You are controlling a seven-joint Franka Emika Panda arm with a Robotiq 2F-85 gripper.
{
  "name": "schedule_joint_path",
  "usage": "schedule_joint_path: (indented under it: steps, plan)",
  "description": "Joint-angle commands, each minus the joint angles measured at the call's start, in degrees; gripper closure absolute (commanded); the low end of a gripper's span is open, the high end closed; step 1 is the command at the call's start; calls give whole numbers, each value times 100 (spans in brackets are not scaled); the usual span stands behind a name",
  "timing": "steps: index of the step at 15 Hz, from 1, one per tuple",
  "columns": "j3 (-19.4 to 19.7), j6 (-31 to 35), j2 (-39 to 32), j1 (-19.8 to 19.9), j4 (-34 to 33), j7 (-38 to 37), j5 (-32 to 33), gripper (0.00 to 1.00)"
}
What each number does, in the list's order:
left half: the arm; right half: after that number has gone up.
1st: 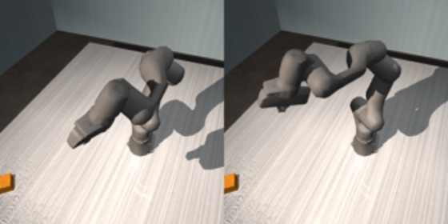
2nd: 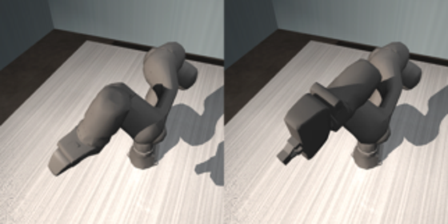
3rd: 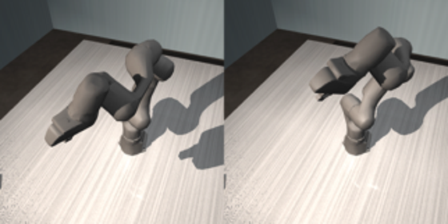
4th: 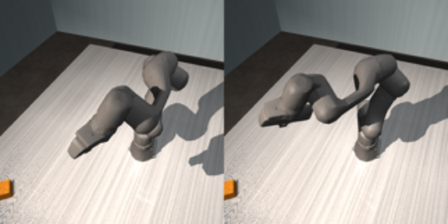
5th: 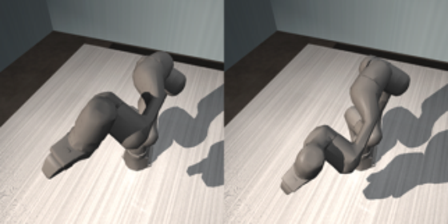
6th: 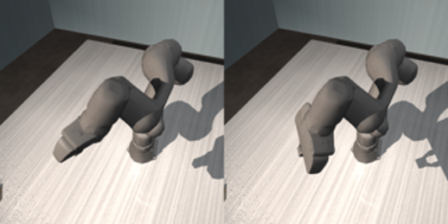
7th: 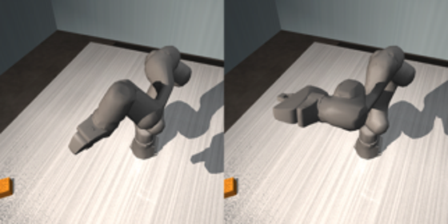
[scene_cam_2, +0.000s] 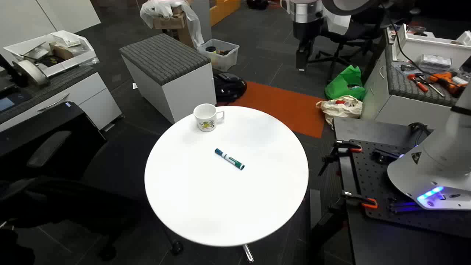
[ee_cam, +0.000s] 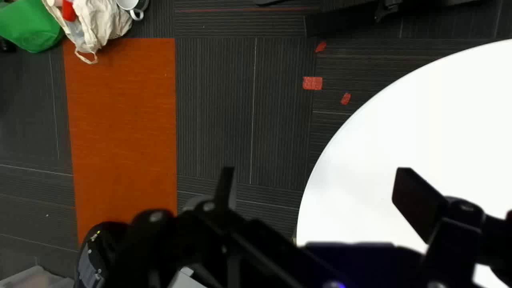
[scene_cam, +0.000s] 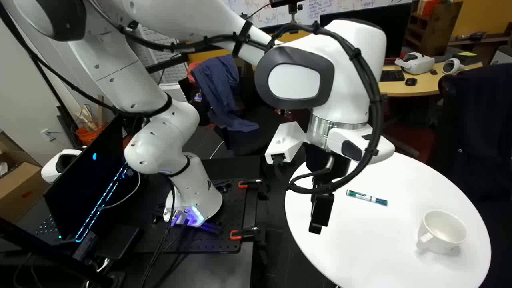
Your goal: Put the green marker inside the white mug
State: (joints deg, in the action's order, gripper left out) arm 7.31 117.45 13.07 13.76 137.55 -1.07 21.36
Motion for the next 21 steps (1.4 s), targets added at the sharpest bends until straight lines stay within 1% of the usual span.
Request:
schedule_joint_path:
  steps: [1,7,11,15,21]
  plan:
    - [74,-24,3,-80,-12,-11,13,0]
    - [74,-24,3,-81,-12,-12,13,0]
    - [24,105,-66,-121,-19,-151,54,0]
    - [-70,209,-126,-259,-25,-294,11,0]
    - [-337,536,-276,-563,-21,-757,1,0]
